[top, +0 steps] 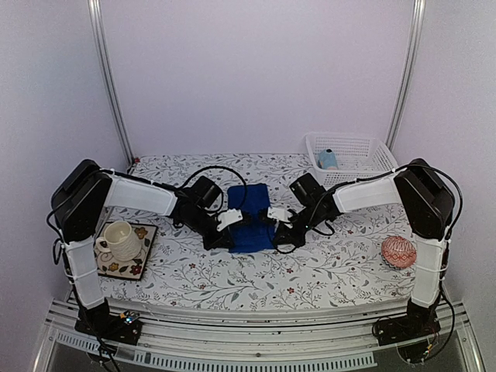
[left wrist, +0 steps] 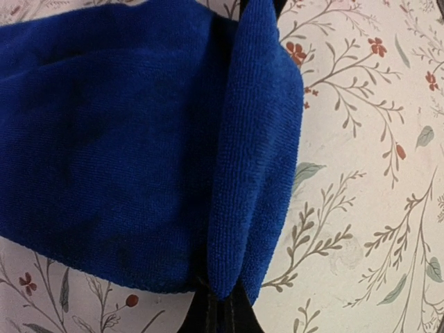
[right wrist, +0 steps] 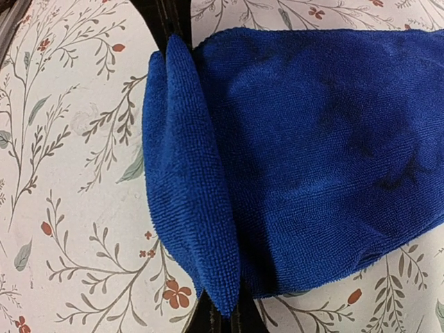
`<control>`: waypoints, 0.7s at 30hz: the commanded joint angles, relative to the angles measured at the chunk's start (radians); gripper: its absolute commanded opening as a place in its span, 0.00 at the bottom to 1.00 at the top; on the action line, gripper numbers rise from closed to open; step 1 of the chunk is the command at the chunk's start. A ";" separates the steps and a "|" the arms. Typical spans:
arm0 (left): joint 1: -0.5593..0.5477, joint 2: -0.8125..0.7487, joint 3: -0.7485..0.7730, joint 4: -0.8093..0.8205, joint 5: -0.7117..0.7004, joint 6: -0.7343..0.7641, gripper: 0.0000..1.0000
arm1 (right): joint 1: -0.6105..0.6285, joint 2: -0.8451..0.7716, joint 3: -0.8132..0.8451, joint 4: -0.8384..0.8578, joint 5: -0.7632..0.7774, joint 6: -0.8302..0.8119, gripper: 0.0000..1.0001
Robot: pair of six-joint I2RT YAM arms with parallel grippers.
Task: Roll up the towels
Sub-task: Roll the towel at the center of the board.
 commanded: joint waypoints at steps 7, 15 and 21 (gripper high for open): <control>0.034 0.054 0.029 -0.010 -0.035 -0.024 0.00 | -0.010 0.023 0.028 -0.009 0.062 0.062 0.06; 0.034 0.068 0.044 -0.016 -0.043 -0.039 0.09 | -0.012 0.003 0.001 -0.027 0.081 0.064 0.16; 0.034 0.043 0.033 -0.006 -0.094 -0.063 0.26 | -0.012 0.002 0.007 -0.038 0.108 0.080 0.29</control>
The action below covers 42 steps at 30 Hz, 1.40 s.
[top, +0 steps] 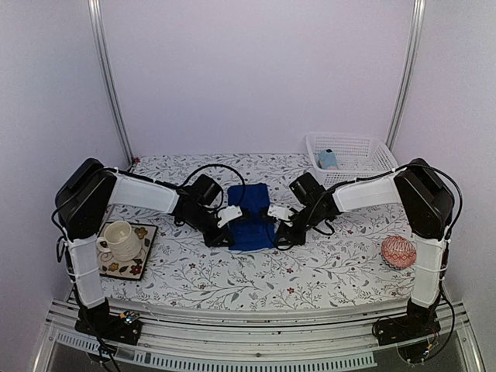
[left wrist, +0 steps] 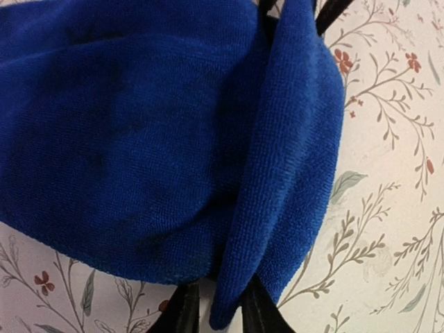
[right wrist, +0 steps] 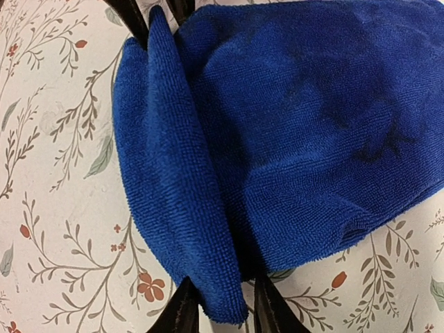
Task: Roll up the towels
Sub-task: Roll the towel at the center of the board.
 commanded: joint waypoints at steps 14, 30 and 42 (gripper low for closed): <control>0.010 -0.092 -0.045 -0.026 -0.125 -0.049 0.68 | -0.018 -0.060 -0.018 -0.010 0.145 -0.007 0.48; 0.010 -0.198 -0.110 0.000 -0.247 -0.052 0.97 | -0.029 -0.191 -0.145 0.125 0.270 0.009 0.65; 0.011 -0.275 -0.166 0.037 -0.237 -0.069 0.97 | -0.027 -0.410 -0.331 0.275 0.196 -0.146 0.66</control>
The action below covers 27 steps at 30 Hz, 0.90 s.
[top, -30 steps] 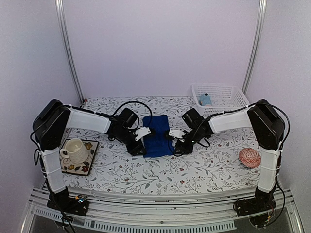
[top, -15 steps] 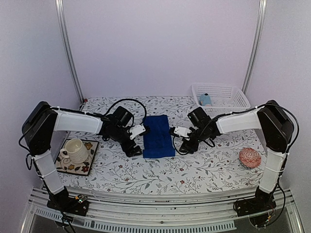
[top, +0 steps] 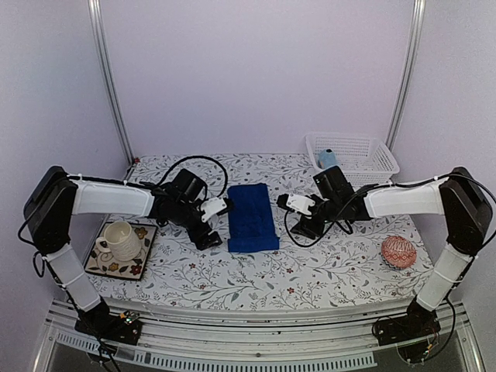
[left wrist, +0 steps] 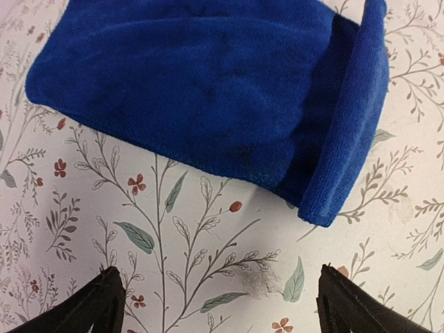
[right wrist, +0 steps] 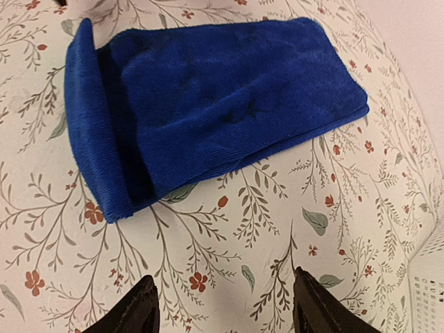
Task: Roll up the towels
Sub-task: Roll the towel at the center of the board.
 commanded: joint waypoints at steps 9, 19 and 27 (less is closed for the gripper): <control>-0.025 -0.156 -0.162 0.198 -0.031 0.047 0.97 | 0.128 -0.186 -0.283 0.314 -0.028 -0.259 0.61; -0.097 -0.170 -0.298 0.413 -0.092 0.162 0.94 | 0.206 -0.051 -0.269 0.420 -0.013 -0.331 0.53; -0.106 -0.128 -0.280 0.424 -0.081 0.142 0.93 | 0.234 0.064 -0.228 0.454 0.045 -0.323 0.51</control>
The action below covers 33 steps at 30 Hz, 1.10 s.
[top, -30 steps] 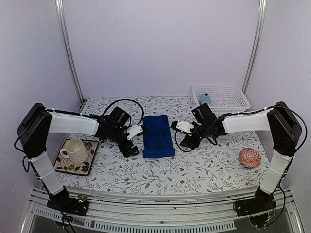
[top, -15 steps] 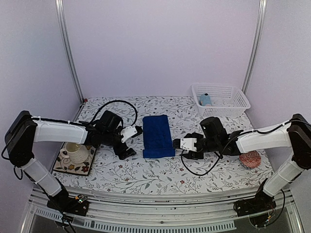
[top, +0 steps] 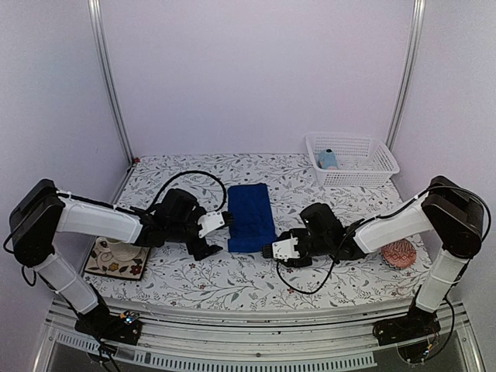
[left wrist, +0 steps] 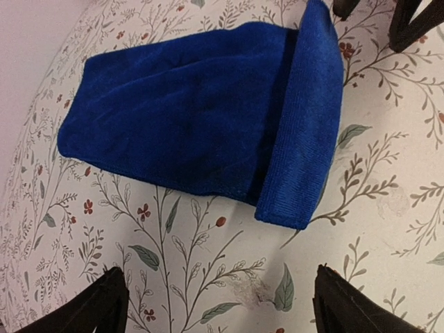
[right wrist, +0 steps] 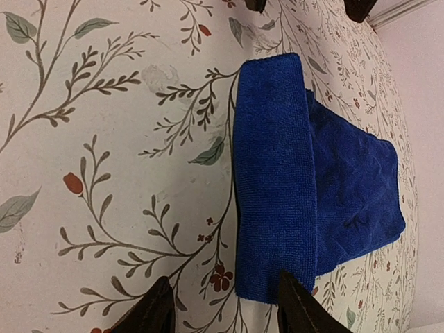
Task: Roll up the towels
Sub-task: Roll the towel at the center of the board.
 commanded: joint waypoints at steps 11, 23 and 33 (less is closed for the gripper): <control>-0.025 -0.022 -0.010 0.049 -0.008 0.000 0.92 | 0.024 0.161 0.073 0.107 0.190 -0.015 0.50; -0.024 -0.064 -0.025 0.063 -0.009 0.014 0.92 | 0.023 0.205 0.090 0.118 0.237 -0.031 0.38; -0.025 -0.095 -0.041 0.065 0.008 0.020 0.92 | 0.023 0.256 0.120 0.111 0.260 -0.027 0.33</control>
